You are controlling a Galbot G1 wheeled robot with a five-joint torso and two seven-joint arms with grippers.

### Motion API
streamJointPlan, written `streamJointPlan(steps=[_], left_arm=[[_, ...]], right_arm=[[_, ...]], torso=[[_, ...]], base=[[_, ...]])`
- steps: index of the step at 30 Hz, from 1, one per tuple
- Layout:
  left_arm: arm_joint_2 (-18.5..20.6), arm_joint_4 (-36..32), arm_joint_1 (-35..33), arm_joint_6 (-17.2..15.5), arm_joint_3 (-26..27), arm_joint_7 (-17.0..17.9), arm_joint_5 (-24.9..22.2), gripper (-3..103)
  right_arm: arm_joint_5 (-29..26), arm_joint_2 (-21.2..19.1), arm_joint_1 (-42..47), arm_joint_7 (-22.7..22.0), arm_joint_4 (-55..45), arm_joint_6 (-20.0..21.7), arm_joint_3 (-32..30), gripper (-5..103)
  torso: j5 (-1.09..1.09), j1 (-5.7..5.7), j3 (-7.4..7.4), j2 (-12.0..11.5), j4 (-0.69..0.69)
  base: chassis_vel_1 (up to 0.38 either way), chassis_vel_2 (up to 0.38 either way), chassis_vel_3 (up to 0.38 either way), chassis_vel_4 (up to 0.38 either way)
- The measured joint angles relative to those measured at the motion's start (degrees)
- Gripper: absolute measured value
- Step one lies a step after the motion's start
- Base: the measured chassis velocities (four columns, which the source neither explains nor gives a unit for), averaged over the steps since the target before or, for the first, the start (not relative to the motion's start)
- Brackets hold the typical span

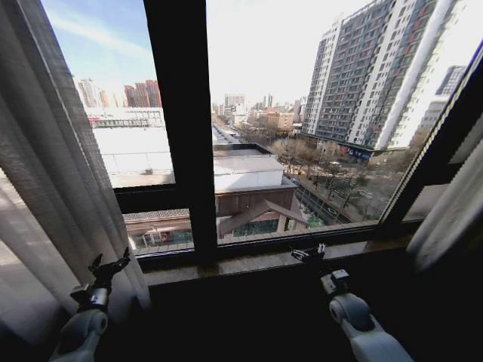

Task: Open the curtains by pulling them apart, changing their state from closed to fully open.

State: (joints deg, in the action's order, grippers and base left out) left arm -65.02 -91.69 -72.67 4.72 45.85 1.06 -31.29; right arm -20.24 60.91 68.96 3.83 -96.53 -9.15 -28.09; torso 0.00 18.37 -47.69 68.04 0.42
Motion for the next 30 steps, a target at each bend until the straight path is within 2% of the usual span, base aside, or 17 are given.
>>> streamJointPlan(steps=[30], left_arm=[[0.00, 0.00, 0.00, 0.00, 0.00, 0.00, 0.00, 100]], right_arm=[[0.00, 0.00, 0.00, 0.00, 0.00, 0.00, 0.00, 100]], torso=[[0.00, 0.00, 0.00, 0.00, 0.00]], base=[[0.000, 0.000, 0.000, 0.000]])
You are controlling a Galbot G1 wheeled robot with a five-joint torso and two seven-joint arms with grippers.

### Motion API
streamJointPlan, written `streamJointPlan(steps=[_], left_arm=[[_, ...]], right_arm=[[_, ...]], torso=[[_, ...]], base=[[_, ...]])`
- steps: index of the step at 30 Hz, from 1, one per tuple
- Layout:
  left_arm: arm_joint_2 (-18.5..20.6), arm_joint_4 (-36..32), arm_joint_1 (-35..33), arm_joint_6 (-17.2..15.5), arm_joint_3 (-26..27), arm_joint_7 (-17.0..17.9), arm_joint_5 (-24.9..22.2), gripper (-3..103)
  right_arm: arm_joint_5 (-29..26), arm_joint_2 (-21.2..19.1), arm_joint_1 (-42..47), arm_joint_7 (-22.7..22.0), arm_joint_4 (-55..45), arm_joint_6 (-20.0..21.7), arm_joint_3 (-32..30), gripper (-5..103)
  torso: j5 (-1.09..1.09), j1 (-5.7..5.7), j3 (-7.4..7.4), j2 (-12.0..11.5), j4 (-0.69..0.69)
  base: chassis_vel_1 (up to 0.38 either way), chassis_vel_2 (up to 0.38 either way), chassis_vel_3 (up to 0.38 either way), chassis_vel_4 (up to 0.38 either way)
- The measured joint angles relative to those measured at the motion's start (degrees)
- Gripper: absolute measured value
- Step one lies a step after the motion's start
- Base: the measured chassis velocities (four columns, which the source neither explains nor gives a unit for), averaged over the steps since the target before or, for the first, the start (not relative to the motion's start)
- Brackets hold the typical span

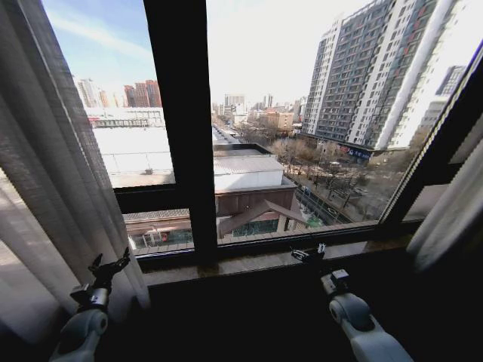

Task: Open the curtains by pulling them apart, changing their state from closed to fully open.

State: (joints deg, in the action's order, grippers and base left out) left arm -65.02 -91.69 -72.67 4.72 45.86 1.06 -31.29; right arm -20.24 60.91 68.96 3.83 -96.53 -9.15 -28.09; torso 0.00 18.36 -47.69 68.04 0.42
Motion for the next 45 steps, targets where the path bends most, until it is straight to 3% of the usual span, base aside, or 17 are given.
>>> streamJointPlan(steps=[26, 28, 29, 32, 33, 35, 38, 45], left_arm=[[-0.23, -0.41, 0.04, -0.39, -0.33, 0.18, 0.35, 100], [-2.55, -3.90, 0.64, -3.94, -3.83, 1.19, 3.20, 96], [-2.55, -3.90, 0.64, -3.94, -3.83, 1.19, 3.20, 96], [-6.79, -10.34, 1.87, -10.57, -10.21, 3.28, 8.51, 92], [-6.79, -10.34, 1.87, -10.57, -10.21, 3.28, 8.51, 92], [-9.96, -15.12, 2.72, -15.51, -14.95, 4.73, 12.43, 99], [-10.33, -14.98, 4.96, -15.75, -17.28, 6.75, 13.84, 100], [-7.65, -10.55, 7.44, -12.22, -16.53, 8.82, 16.38, 100]], right_arm=[[0.00, 0.00, 0.00, 0.00, 0.00, 0.00, 0.00, 100], [0.00, 0.00, 0.00, 0.01, 0.00, 0.00, 0.01, 100], [0.00, 0.00, 0.00, 0.01, 0.00, 0.00, 0.01, 100], [0.00, 0.00, 0.00, 0.01, 0.00, 0.00, 0.00, 100], [0.00, 0.00, 0.00, 0.01, 0.00, 0.00, 0.00, 100], [0.00, 0.00, 0.00, 0.01, 0.00, 0.00, 0.01, 100], [0.00, 0.01, 0.00, 0.01, 0.00, 0.00, 0.01, 100], [0.00, 0.00, 0.00, 0.01, 0.00, 0.00, 0.01, 100]], torso=[[-0.01, 0.00, 0.00, 0.00, -0.02], [0.00, 0.00, 0.00, 0.00, -0.03], [0.00, 0.00, 0.00, 0.00, -0.03], [-0.02, 0.00, 0.00, 0.00, 0.03], [-0.02, 0.00, 0.00, 0.00, 0.03], [-0.02, 0.00, 0.00, 0.00, 0.02], [-0.03, 0.00, 0.00, 0.00, 0.02], [0.00, 0.02, 0.00, 0.00, -0.03]], base=[[0.000, 0.000, 0.000, 0.000], [0.000, 0.000, 0.000, 0.000], [0.000, 0.000, 0.000, 0.000], [0.000, 0.000, 0.000, 0.000], [0.000, 0.000, 0.000, 0.000], [0.000, 0.000, 0.000, 0.000], [0.000, 0.000, 0.000, 0.000], [0.000, 0.000, 0.000, 0.000]])
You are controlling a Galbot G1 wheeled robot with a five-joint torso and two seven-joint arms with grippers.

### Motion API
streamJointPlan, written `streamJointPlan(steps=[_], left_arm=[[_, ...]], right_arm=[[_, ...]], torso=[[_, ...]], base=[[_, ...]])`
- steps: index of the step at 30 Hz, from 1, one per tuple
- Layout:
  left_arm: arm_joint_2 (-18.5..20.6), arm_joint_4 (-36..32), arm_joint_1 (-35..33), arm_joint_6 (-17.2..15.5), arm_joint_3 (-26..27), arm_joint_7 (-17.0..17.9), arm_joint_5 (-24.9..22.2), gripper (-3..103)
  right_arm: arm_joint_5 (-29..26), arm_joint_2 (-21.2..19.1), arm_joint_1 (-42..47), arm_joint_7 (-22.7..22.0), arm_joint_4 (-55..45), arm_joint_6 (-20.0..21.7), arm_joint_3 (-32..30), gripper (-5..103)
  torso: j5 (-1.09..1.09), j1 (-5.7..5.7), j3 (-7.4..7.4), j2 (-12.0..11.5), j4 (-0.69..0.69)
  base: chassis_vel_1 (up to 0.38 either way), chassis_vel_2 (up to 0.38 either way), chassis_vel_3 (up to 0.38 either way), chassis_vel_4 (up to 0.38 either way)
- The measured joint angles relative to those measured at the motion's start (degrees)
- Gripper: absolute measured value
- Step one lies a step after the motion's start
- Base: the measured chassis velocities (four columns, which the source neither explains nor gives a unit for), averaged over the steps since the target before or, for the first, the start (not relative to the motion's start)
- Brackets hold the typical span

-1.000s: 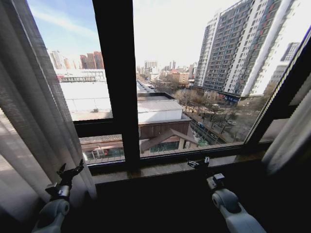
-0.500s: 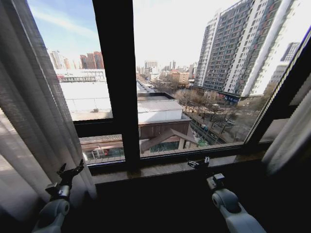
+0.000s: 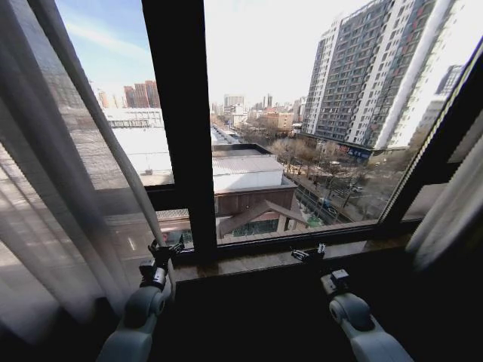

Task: Open the curtains by pulling them apart, changing their state from closed to fully open.

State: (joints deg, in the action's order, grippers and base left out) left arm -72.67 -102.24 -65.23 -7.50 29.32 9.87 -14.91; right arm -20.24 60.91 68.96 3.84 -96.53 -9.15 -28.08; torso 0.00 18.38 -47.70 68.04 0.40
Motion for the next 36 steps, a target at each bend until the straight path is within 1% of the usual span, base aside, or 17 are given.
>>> streamJointPlan(steps=[2, 7, 8, 12, 13, 14, 16, 17, 23, 24, 26, 30, 31, 32, 33, 34, 36], left_arm=[[0.97, 1.50, 0.00, 1.12, 0.77, 1.52, 0.45, 100], [2.72, 3.73, -0.60, 3.29, 2.44, 3.50, 0.89, 100], [2.72, 3.73, -0.60, 3.29, 2.44, 3.50, 0.89, 100], [4.17, 4.62, -2.11, 8.00, 5.44, 2.33, -0.99, 100], [4.17, 4.62, -2.11, 8.00, 5.44, 2.33, -0.99, 100], [4.80, 5.22, -2.54, 9.47, 6.11, 1.95, -1.74, 100], [5.80, 6.20, -3.07, 10.97, 6.98, 1.56, -2.13, 102], [6.54, 6.73, -3.35, 11.71, 7.47, 1.39, -2.42, 97], [8.04, 9.90, -2.54, 12.57, 7.71, 1.28, -3.15, 99], [8.24, 10.74, -1.85, 12.69, 7.49, 1.29, -3.44, 102], [8.31, 11.03, -1.54, 12.69, 7.33, 1.29, -3.65, 102], [8.09, 12.76, 1.67, 12.18, 6.26, 0.68, -4.77, 93], [8.01, 13.15, 2.27, 12.15, 6.12, 0.46, -4.82, 87], [8.01, 13.15, 2.27, 12.15, 6.12, 0.46, -4.82, 87], [7.95, 13.61, 2.96, 12.18, 6.01, 0.23, -4.91, 82], [7.93, 13.96, 3.42, 12.24, 5.99, 0.05, -4.98, 82], [8.05, 14.87, 4.15, 12.47, 5.99, -0.09, -5.24, 71]], right_arm=[[0.00, 0.00, 0.00, 0.00, 0.00, 0.00, 0.00, 100], [0.00, 0.00, 0.00, 0.00, 0.00, 0.00, 0.00, 100], [0.00, 0.00, 0.00, 0.00, 0.00, 0.00, 0.00, 100], [0.00, 0.00, 0.00, 0.00, 0.00, 0.00, 0.00, 100], [0.00, 0.00, 0.00, 0.00, 0.00, 0.00, 0.00, 100], [0.00, 0.00, 0.00, 0.00, 0.00, 0.00, 0.00, 100], [0.00, 0.00, 0.00, 0.00, 0.00, 0.00, 0.00, 100], [0.00, 0.00, 0.00, 0.00, 0.00, 0.00, 0.00, 100], [0.00, 0.00, 0.00, 0.00, 0.00, 0.00, 0.00, 100], [0.00, 0.00, 0.00, 0.00, 0.00, 0.00, 0.00, 100], [0.00, 0.00, 0.00, 0.00, 0.00, 0.00, 0.00, 100], [0.00, 0.00, 0.00, 0.00, 0.00, 0.00, 0.00, 100], [0.00, 0.00, 0.00, 0.00, 0.00, 0.00, 0.00, 100], [0.00, 0.00, 0.00, 0.00, 0.00, 0.00, 0.00, 100], [0.00, 0.00, 0.00, 0.00, 0.00, 0.00, 0.00, 100], [0.00, 0.00, 0.00, 0.00, 0.00, 0.00, 0.00, 100], [0.00, 0.00, 0.00, 0.00, 0.00, 0.00, 0.00, 100]], torso=[[0.00, 0.00, 0.00, 0.00, 0.02], [0.00, -0.01, 0.00, 0.00, 0.02], [0.00, -0.01, 0.00, 0.00, 0.02], [0.01, -0.01, 0.00, 0.00, 0.02], [0.01, -0.01, 0.00, 0.00, 0.02], [0.00, 0.00, 0.00, 0.00, 0.02], [0.01, -0.01, 0.00, 0.00, 0.02], [0.00, -0.01, 0.01, 0.00, 0.02], [0.01, -0.01, 0.00, 0.00, 0.01], [0.00, -0.01, 0.00, 0.00, 0.03], [0.00, -0.01, 0.00, 0.00, 0.03], [0.00, -0.01, 0.00, 0.00, 0.04], [0.00, -0.01, 0.00, 0.00, 0.04], [0.00, -0.01, 0.00, 0.00, 0.04], [0.00, -0.01, 0.00, 0.00, 0.04], [-0.01, -0.01, 0.00, 0.00, 0.03], [0.00, -0.01, 0.00, 0.00, 0.03]], base=[[0.000, 0.000, 0.000, 0.000], [0.000, 0.000, 0.000, 0.000], [0.000, 0.000, 0.000, 0.000], [0.000, 0.000, 0.000, 0.000], [0.000, 0.000, 0.000, 0.000], [0.000, 0.000, 0.000, 0.000], [0.000, 0.000, 0.000, 0.000], [0.000, 0.000, 0.000, 0.000], [0.000, 0.000, 0.000, 0.000], [0.000, 0.000, 0.000, 0.000], [0.000, 0.000, 0.000, 0.000], [0.000, 0.000, 0.000, 0.000], [0.000, 0.000, 0.000, 0.000], [0.000, 0.000, 0.000, 0.000], [0.000, 0.000, 0.000, 0.000], [0.000, 0.000, 0.000, 0.000], [0.000, 0.000, 0.000, 0.000]])
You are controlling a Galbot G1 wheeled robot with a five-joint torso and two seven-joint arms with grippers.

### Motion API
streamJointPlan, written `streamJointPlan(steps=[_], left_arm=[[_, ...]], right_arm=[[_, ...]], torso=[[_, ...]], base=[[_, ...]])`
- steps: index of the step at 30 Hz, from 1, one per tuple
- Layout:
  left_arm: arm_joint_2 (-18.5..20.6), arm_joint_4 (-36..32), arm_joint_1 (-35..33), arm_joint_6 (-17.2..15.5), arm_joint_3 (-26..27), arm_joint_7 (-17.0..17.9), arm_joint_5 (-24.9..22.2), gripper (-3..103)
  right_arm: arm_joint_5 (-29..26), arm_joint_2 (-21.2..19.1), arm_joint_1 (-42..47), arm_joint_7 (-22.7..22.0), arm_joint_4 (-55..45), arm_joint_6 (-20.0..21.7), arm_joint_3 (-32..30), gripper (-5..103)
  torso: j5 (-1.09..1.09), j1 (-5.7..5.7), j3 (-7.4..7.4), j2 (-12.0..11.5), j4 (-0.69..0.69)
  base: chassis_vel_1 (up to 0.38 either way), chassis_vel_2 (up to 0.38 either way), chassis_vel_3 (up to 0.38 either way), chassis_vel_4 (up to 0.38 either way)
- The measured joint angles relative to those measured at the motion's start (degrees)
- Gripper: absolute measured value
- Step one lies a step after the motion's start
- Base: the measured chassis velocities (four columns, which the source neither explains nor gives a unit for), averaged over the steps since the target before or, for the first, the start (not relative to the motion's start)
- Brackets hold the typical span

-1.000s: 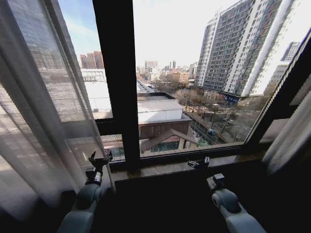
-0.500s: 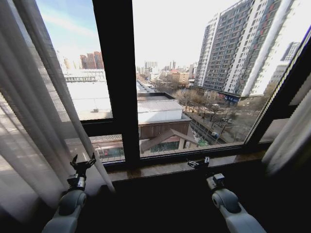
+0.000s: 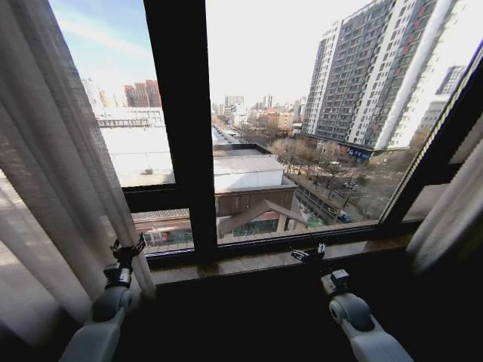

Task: Open the curtains by pulling them apart, changing their state from closed to fully open.

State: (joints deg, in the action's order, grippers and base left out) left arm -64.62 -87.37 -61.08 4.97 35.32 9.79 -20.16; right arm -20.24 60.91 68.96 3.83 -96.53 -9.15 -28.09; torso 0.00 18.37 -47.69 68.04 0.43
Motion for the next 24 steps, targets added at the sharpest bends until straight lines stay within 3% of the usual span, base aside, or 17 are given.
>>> streamJointPlan(steps=[1, 4, 7, 8, 10, 13, 15, 20, 24], left_arm=[[0.00, 0.00, 0.00, 0.00, 0.00, 0.00, 0.00, 71], [0.66, 1.25, 0.69, 0.79, 0.05, -0.73, -0.62, 55], [0.92, 1.86, 1.09, 1.20, 0.07, -1.19, -1.09, 49], [0.96, 2.09, 1.30, 1.39, 0.08, -1.51, -1.23, 38], [0.95, 2.18, 1.42, 1.47, 0.08, -1.79, -1.26, 38], [0.42, 2.26, 1.72, 1.60, -0.12, -2.31, -1.23, 23], [0.09, 2.26, 1.78, 1.61, -0.25, -2.41, -1.19, 23], [-0.75, 2.74, 1.81, 1.85, -0.43, -2.44, -0.46, 2], [-0.79, 2.93, 1.57, 1.96, -0.11, -2.34, -0.26, 0]], right_arm=[[0.00, 0.00, 0.00, 0.00, 0.00, 0.00, 0.00, 100], [0.00, 0.00, 0.00, 0.00, 0.00, 0.00, 0.00, 100], [0.00, 0.00, 0.00, 0.00, 0.00, 0.00, 0.00, 100], [0.00, 0.00, 0.00, 0.00, 0.00, 0.00, 0.00, 100], [0.00, 0.00, 0.00, 0.00, 0.00, 0.00, 0.00, 100], [0.00, 0.00, 0.00, 0.00, 0.00, 0.00, 0.00, 100], [0.00, 0.00, 0.00, 0.00, 0.00, 0.00, 0.00, 100], [0.00, 0.00, 0.00, 0.00, 0.00, 0.00, 0.00, 100], [0.00, 0.00, 0.00, 0.00, 0.00, 0.00, 0.00, 100]], torso=[[0.00, 0.00, 0.00, 0.00, 0.00], [0.00, -0.01, 0.00, 0.00, -0.02], [0.00, -0.01, 0.00, 0.00, -0.02], [0.00, -0.01, 0.00, 0.00, -0.01], [0.00, -0.01, 0.00, 0.00, -0.01], [0.00, -0.01, 0.00, 0.00, -0.02], [0.00, -0.01, 0.00, 0.00, 0.00], [0.00, -0.01, 0.00, 0.00, -0.01], [0.00, -0.01, 0.00, 0.00, -0.01]], base=[[0.000, 0.000, 0.000, 0.000], [0.000, 0.000, 0.000, 0.000], [0.000, 0.000, 0.000, 0.000], [0.000, 0.000, 0.000, 0.000], [0.000, 0.000, 0.000, 0.000], [0.000, 0.000, 0.000, 0.000], [0.000, 0.000, 0.000, 0.000], [0.000, 0.000, 0.000, 0.000], [0.000, 0.000, 0.000, 0.000]])
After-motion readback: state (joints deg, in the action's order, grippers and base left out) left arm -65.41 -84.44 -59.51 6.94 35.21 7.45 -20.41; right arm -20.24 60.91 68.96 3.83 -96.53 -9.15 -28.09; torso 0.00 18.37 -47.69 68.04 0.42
